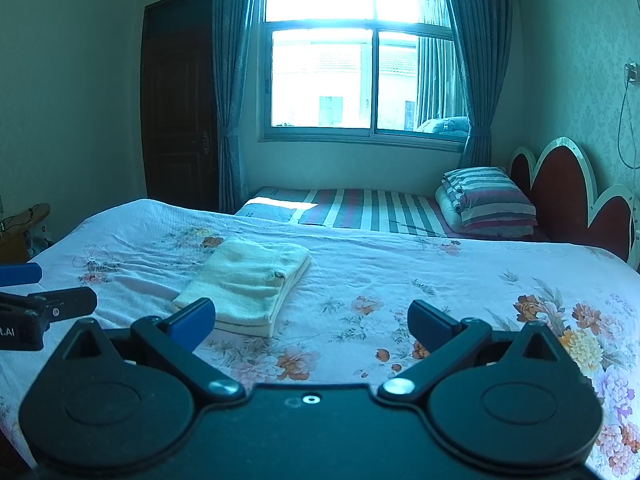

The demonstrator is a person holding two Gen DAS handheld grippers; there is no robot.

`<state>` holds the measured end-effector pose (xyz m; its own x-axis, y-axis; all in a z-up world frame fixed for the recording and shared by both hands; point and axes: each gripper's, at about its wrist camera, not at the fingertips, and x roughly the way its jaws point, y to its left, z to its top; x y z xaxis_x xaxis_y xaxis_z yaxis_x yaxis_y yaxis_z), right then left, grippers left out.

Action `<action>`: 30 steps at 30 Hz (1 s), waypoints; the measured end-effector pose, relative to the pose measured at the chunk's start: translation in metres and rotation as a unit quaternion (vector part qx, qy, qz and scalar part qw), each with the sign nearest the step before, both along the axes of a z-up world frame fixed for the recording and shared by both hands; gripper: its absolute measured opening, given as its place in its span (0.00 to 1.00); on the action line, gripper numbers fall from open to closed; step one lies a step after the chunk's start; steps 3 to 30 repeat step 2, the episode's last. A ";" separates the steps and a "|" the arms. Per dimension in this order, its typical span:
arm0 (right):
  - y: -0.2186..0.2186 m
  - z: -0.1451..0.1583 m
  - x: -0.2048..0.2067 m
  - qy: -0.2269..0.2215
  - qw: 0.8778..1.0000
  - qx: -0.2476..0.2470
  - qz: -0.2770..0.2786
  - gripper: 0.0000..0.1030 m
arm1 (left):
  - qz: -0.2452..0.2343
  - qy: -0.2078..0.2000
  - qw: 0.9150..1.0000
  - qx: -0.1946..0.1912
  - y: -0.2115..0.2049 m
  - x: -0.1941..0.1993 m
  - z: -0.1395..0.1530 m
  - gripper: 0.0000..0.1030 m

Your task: Fold small clothes

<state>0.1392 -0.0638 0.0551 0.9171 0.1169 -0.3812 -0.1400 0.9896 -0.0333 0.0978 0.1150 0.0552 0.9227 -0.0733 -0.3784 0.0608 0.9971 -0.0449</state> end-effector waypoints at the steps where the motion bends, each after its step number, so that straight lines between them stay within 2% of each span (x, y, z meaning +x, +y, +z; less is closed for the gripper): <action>1: 0.000 0.000 0.000 0.000 1.000 0.000 0.000 1.00 | 0.002 -0.001 1.000 0.000 0.001 -0.001 0.000 1.00; 30: 0.000 0.000 0.000 0.000 1.000 0.000 0.001 1.00 | 0.001 0.000 1.000 -0.003 0.002 -0.001 0.000 1.00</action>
